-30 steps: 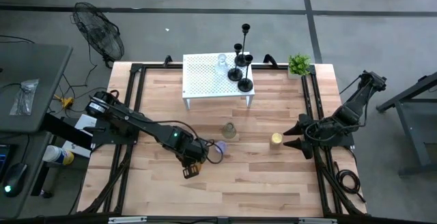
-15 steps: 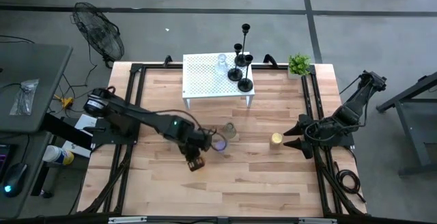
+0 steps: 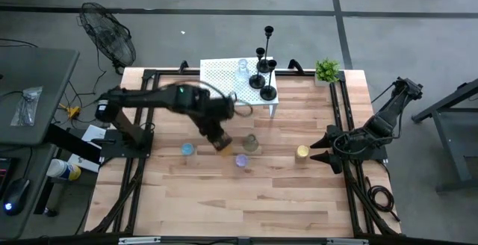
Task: Pick & Place candle stick holders
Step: Put the yellow candle holder on the shelf
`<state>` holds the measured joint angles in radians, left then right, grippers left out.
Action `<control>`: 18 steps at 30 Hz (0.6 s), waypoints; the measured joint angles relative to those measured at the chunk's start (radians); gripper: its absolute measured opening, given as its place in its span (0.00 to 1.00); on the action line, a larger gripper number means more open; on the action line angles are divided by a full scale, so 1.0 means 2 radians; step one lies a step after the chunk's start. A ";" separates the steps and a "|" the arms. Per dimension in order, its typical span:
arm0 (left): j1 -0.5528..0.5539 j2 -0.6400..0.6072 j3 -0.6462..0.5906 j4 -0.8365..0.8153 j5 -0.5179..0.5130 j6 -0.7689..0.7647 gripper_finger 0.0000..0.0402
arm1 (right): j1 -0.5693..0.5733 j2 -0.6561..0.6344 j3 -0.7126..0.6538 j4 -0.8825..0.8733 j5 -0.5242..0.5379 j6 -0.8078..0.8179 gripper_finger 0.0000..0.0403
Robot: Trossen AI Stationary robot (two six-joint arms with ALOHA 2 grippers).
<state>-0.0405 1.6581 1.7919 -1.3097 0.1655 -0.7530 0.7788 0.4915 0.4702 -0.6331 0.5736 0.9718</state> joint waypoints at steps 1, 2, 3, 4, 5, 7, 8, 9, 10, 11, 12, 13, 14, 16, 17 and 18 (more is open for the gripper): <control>0.009 0.000 0.013 -0.007 0.000 -0.003 0.05 | 0.000 0.000 0.000 -0.001 0.001 0.000 0.59; 0.019 0.000 0.025 -0.015 0.000 -0.005 0.05 | 0.000 0.000 0.000 -0.001 0.001 0.000 0.59; 0.028 0.000 0.038 -0.024 -0.001 -0.005 0.05 | 0.000 0.000 0.000 -0.001 0.001 0.002 0.59; 0.038 0.000 0.049 -0.033 -0.006 -0.005 0.05 | 0.000 0.000 0.000 -0.003 0.001 0.003 0.59; 0.047 0.000 0.059 -0.039 -0.010 -0.005 0.05 | 0.000 0.000 0.000 -0.004 0.001 0.005 0.59; 0.065 0.000 0.075 -0.048 -0.013 -0.004 0.05 | 0.000 0.000 0.000 -0.007 0.001 0.009 0.59; 0.075 0.000 0.081 -0.052 -0.015 -0.001 0.05 | 0.000 0.000 0.000 -0.008 0.001 0.011 0.59; 0.083 0.000 0.087 -0.052 -0.015 0.004 0.05 | 0.000 0.000 0.000 -0.008 0.001 0.011 0.59; 0.092 0.000 0.092 -0.052 -0.015 0.011 0.05 | 0.000 0.000 0.000 -0.008 0.001 0.011 0.59; 0.100 0.000 0.097 -0.052 -0.016 0.019 0.05 | 0.000 0.000 0.000 -0.008 0.001 0.011 0.59; 0.108 0.000 0.101 -0.053 -0.019 0.027 0.05 | 0.000 0.000 0.000 -0.008 0.001 0.011 0.59; 0.116 0.000 0.106 -0.055 -0.021 0.036 0.05 | 0.000 0.000 0.000 -0.008 0.001 0.011 0.59; 0.124 0.000 0.110 -0.054 -0.022 0.043 0.05 | 0.000 0.000 0.000 -0.008 0.001 0.011 0.59; 0.140 0.000 0.117 -0.052 -0.022 0.053 0.05 | 0.000 0.000 0.000 -0.008 0.002 0.011 0.59; 0.149 0.000 0.119 -0.053 -0.022 0.059 0.05 | 0.000 0.000 0.000 -0.008 0.002 0.011 0.59; 0.157 0.000 0.120 -0.052 -0.022 0.064 0.05 | 0.000 0.000 0.000 -0.008 0.002 0.011 0.59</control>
<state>0.2737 1.6581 2.0312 -1.4131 0.1207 -0.6254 0.7784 0.4915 0.4702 -0.6491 0.5774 0.9943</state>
